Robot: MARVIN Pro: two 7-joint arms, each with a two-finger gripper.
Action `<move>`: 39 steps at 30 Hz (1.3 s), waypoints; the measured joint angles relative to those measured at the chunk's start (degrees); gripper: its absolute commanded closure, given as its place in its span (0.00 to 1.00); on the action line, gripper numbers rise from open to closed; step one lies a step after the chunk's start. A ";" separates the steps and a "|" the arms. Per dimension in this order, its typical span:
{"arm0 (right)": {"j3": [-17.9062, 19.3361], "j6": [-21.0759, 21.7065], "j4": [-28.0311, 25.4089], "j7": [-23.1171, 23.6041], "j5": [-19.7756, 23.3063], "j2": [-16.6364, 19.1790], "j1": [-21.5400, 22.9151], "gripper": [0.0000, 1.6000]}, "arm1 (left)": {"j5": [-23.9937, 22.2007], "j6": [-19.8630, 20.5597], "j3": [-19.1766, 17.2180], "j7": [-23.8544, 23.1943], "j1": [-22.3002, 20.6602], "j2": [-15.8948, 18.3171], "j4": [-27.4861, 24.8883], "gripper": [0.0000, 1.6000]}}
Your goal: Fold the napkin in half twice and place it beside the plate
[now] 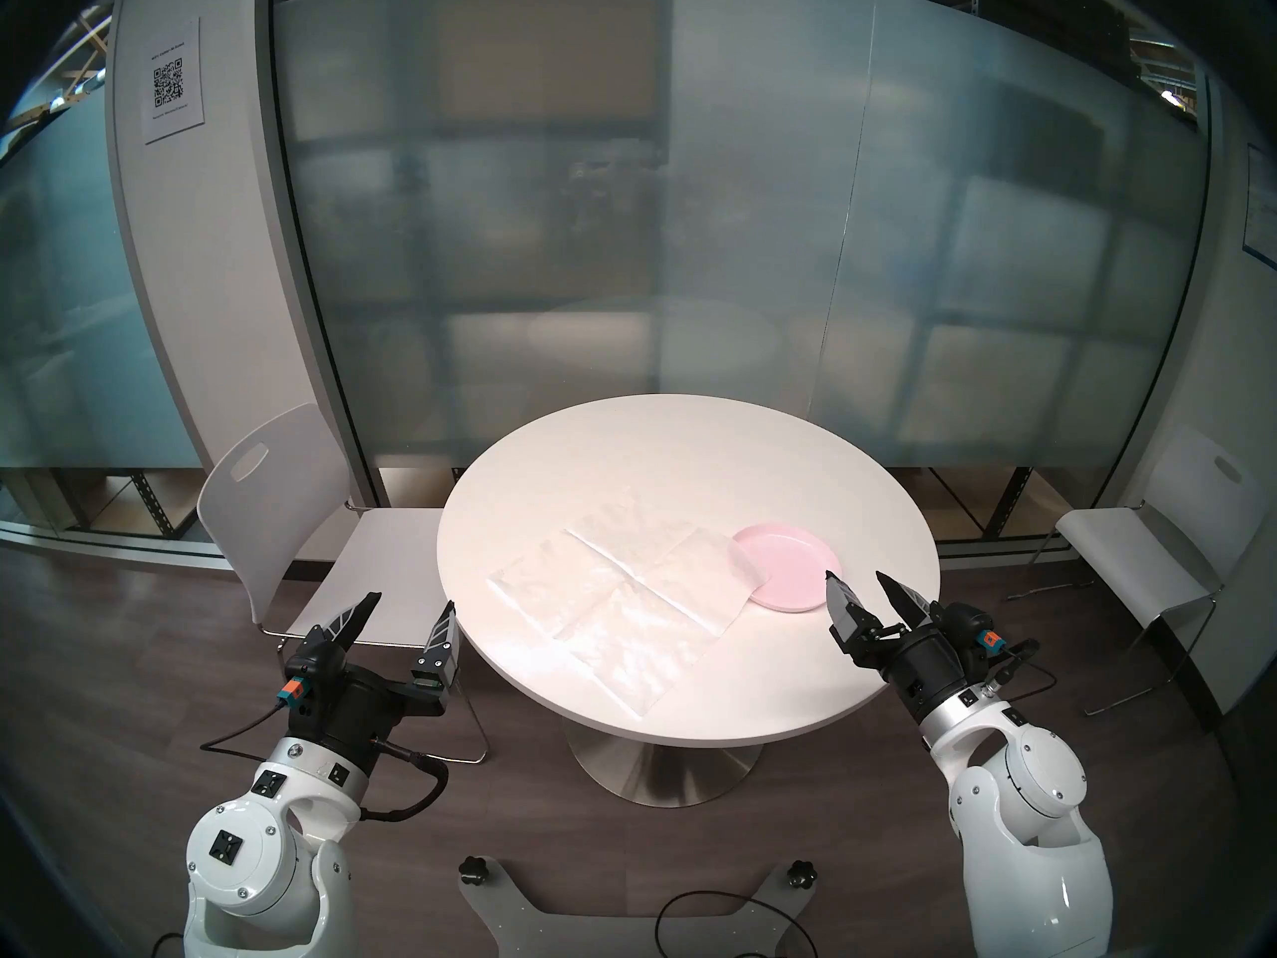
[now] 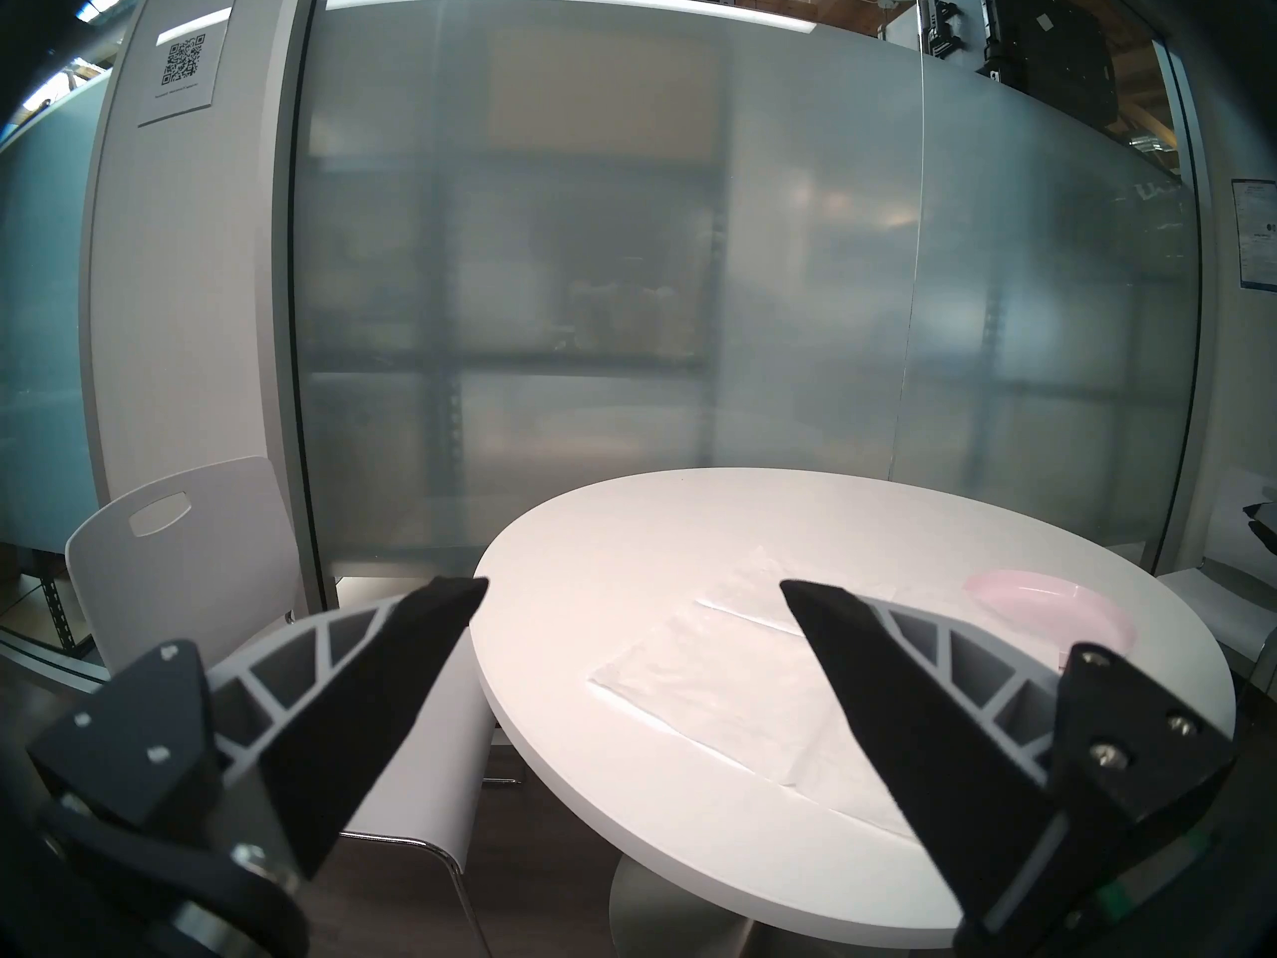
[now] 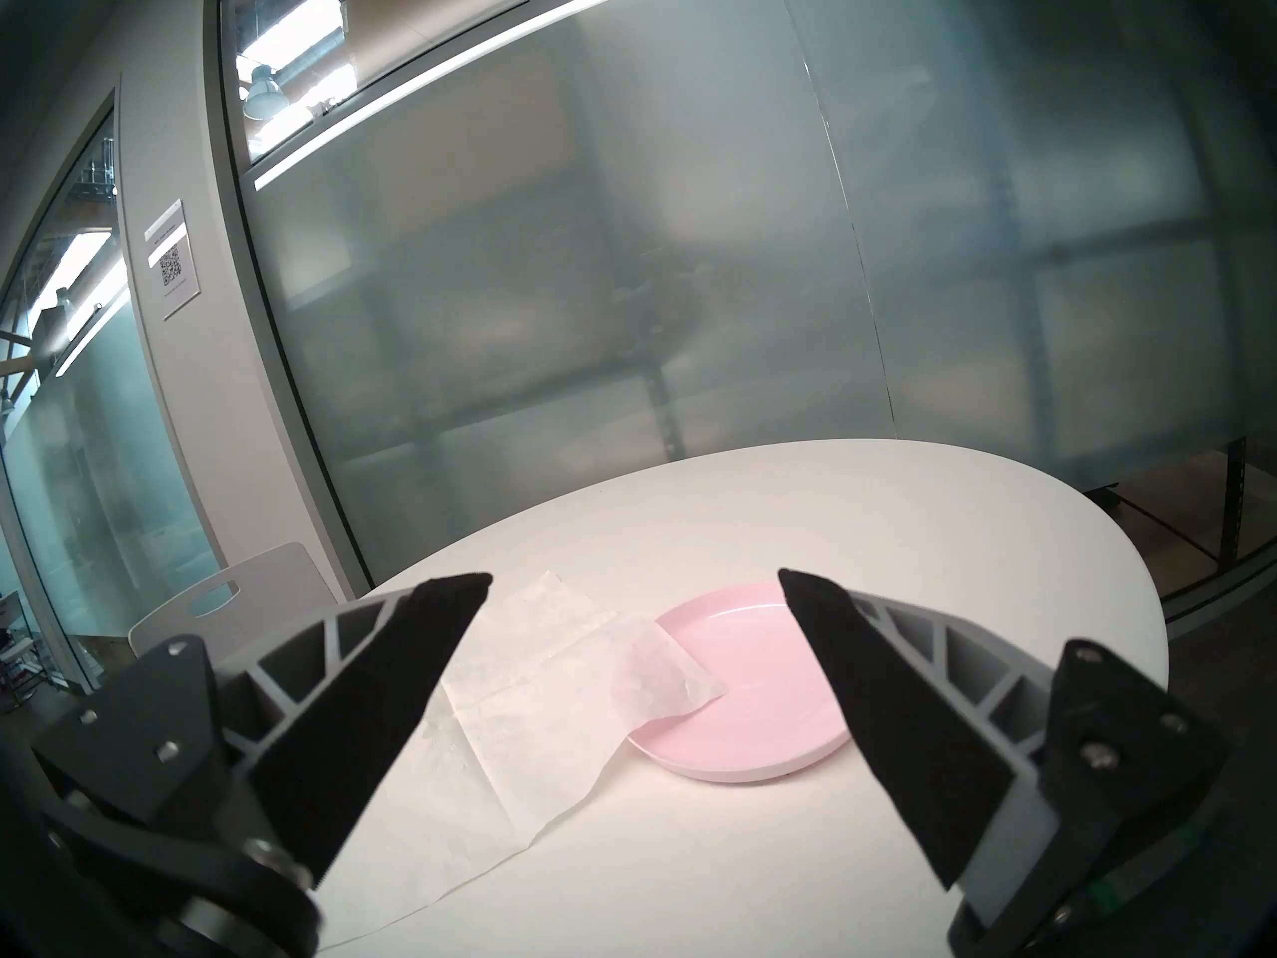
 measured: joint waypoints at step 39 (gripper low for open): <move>0.24 0.14 0.03 0.37 -0.32 -0.43 0.00 0.00 | 0.08 0.00 -0.05 -0.12 -0.07 -0.14 0.04 0.00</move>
